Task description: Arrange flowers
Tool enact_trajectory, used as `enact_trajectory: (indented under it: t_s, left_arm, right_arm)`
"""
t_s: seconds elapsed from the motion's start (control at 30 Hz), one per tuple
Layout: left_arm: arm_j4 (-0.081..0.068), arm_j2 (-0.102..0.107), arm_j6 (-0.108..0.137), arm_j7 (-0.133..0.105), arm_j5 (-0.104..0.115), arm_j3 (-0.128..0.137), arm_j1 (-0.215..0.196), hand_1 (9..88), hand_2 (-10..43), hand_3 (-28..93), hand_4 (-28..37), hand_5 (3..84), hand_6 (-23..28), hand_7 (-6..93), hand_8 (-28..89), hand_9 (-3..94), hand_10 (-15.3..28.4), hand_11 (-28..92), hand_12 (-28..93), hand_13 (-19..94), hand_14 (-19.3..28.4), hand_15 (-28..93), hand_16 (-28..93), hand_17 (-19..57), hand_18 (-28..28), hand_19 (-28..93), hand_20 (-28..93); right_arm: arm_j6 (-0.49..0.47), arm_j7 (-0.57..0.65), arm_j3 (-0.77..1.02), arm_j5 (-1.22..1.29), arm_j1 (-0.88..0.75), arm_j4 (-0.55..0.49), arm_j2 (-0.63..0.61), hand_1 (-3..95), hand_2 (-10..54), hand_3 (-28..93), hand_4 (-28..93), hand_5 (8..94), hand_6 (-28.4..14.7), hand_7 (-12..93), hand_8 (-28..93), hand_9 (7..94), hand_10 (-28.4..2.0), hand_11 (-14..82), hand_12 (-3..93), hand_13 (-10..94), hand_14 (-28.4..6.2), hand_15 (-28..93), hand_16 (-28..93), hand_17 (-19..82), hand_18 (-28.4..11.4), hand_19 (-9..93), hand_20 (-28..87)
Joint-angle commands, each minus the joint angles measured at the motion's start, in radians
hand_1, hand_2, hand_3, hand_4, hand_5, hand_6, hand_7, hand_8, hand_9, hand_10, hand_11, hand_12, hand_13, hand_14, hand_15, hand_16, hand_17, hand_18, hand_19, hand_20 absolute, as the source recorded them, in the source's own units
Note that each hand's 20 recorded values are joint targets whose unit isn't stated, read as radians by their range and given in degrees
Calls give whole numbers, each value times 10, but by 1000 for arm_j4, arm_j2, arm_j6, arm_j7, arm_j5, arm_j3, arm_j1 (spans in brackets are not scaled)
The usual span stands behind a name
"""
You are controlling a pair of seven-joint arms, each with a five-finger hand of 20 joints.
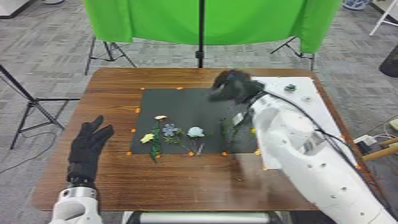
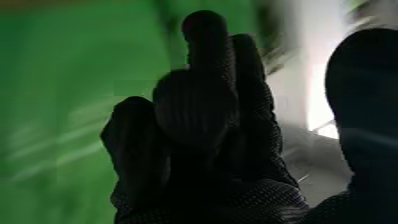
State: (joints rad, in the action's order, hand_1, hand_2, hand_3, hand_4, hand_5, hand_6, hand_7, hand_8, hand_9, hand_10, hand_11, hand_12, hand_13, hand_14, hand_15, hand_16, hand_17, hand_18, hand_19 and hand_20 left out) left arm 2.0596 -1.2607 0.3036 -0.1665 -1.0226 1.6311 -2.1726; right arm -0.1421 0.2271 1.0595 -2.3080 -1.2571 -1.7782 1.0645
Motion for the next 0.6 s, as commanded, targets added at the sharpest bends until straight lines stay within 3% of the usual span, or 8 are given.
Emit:
enact_trajectory:
  t_s: [0.03, 0.33, 0.47, 0.6]
  left_arm:
    - [2, -10, 0, 2, -3, 10, -24, 171, 61, 627, -283, 396, 37, 61, -57, 457, 124, 135, 112, 353, 146, 103, 41, 37, 126, 49, 194]
    - [9, 0, 2, 2, -6, 21, -27, 183, 53, 635, -283, 397, 38, 64, -58, 458, 124, 136, 113, 352, 146, 103, 41, 37, 126, 48, 194]
    - [7, -1, -1, 8, -6, 20, -23, 186, 52, 633, -283, 398, 37, 67, -59, 458, 123, 137, 113, 353, 146, 103, 41, 37, 126, 47, 194]
    - [6, 1, -3, 10, -9, 21, -19, 188, 51, 634, -283, 398, 37, 66, -59, 458, 123, 136, 112, 353, 146, 103, 41, 37, 126, 46, 194]
  right_arm:
    - [-108, 189, 234, -116, 51, 151, -58, 333, -95, 624, -145, 590, -18, 141, -71, 670, -171, 150, 223, 816, -72, 600, 340, 569, -149, 932, 546]
    - [-306, 199, 327, -261, 58, 354, -9, 331, -95, 630, -146, 456, -44, 105, -53, 500, -199, 78, 216, 696, -127, 623, 326, 484, -188, 924, 506]
    - [-269, 167, 330, -318, 49, 424, 14, 343, -95, 635, -154, 449, -38, 112, -53, 495, -194, 79, 224, 691, -127, 630, 318, 479, -189, 924, 498]
    - [-191, 126, 339, -353, 22, 467, 23, 378, -95, 639, -174, 478, -11, 144, -68, 553, -175, 109, 219, 734, -97, 642, 308, 512, -169, 930, 500]
